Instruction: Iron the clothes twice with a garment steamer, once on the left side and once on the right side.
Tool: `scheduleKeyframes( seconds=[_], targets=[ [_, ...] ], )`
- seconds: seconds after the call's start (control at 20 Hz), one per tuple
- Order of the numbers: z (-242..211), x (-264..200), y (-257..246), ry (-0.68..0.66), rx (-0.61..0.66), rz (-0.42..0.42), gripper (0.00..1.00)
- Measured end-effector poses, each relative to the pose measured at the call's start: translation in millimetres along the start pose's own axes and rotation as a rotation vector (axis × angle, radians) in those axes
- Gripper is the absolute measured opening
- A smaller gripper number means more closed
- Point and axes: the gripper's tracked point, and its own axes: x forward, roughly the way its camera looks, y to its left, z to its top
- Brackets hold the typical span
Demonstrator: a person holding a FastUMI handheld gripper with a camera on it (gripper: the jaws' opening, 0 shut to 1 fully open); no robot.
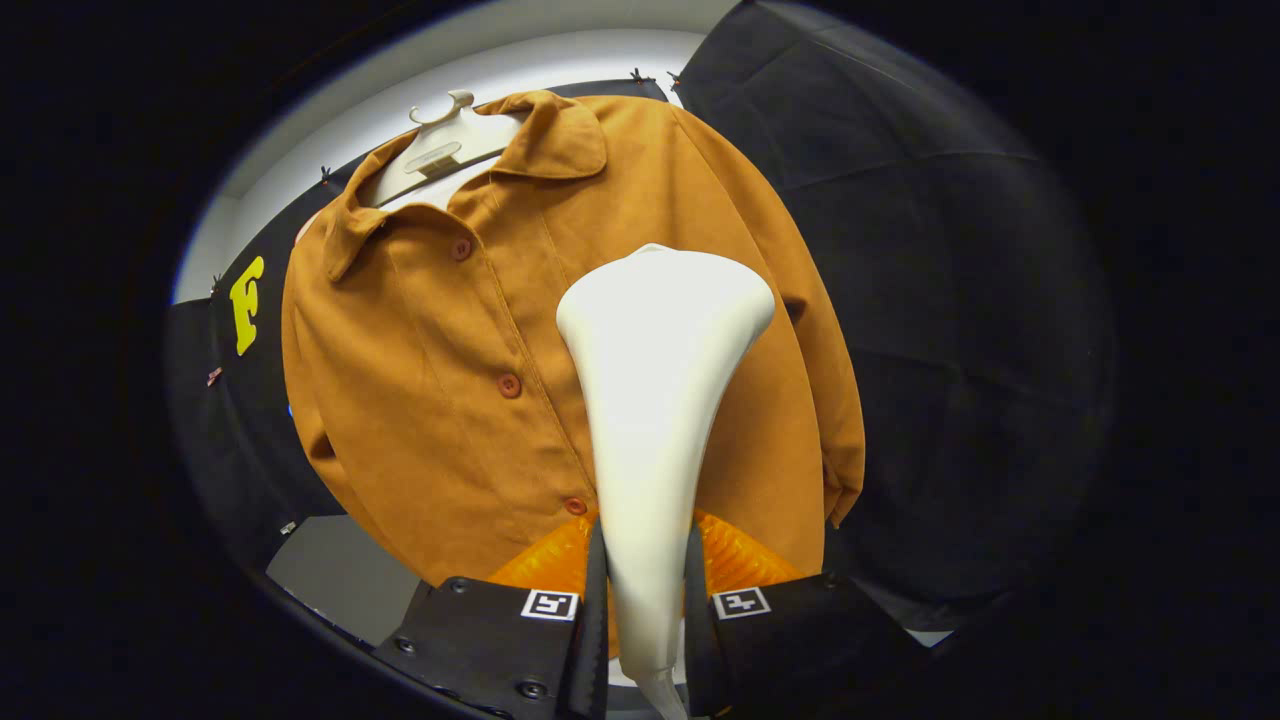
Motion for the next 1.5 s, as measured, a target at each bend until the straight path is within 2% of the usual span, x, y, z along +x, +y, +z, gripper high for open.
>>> scheduleKeyframes(
  seconds=[0.9,1.2,1.5],
  targets=[
    [-122.7,-10.5,-51.1,0.248,0.033,-0.098,0.34],
    [-119.5,-36.8,-53.3,0.234,0.024,-0.144,0.34],
    [-72.2,-77.3,-22.8,0.109,-0.033,-0.176,0.34]
  ],
)
